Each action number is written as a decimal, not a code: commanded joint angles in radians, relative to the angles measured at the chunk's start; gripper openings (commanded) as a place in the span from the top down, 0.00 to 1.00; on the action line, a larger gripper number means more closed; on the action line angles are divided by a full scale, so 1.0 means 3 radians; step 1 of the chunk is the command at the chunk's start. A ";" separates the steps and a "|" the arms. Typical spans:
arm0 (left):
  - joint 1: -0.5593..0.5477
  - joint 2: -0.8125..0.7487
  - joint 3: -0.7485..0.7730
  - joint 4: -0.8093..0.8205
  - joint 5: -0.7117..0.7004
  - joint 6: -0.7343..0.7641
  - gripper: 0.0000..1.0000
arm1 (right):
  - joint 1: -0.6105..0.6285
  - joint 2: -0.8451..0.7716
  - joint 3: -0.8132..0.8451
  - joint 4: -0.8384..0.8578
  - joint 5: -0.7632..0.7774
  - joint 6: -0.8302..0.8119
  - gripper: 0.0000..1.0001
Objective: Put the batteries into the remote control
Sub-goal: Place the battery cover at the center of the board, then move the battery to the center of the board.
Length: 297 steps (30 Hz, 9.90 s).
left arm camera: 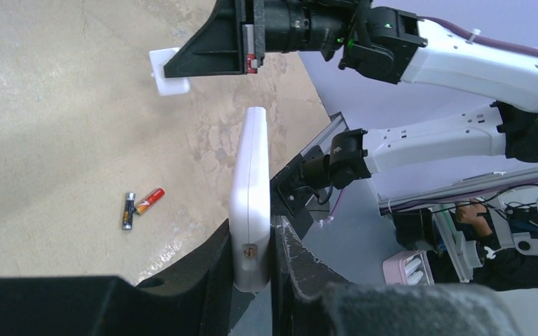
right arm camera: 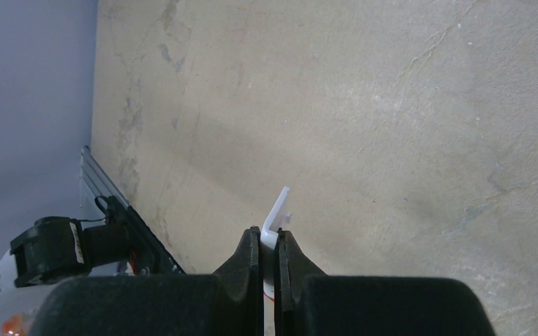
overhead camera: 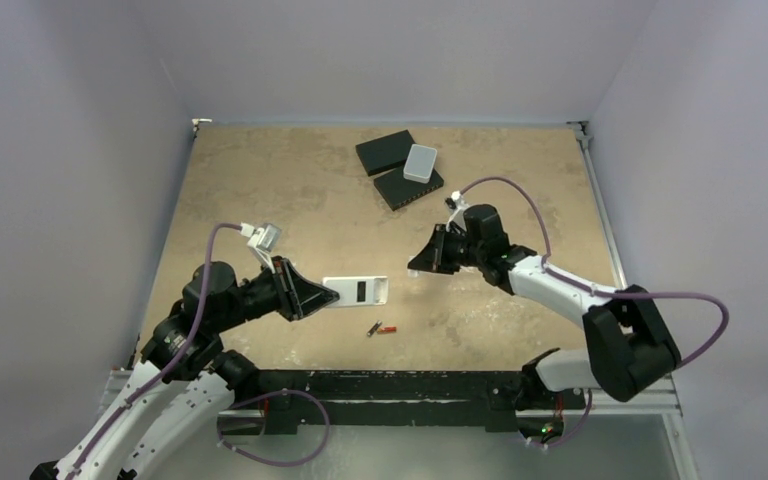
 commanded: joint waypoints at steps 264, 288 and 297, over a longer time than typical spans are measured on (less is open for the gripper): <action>0.0026 0.0276 0.0506 -0.1303 -0.0656 0.0673 0.32 | 0.1939 0.1183 0.1629 -0.1006 0.2265 -0.1040 0.70; 0.0026 0.0218 0.0403 -0.1227 -0.0617 0.0637 0.32 | 0.1706 0.1410 0.1291 -0.0714 0.2383 -0.0577 0.69; 0.0027 0.0184 0.0389 -0.1214 -0.0574 0.0595 0.32 | 0.1701 0.1418 0.1168 -0.0653 0.2330 -0.0615 0.71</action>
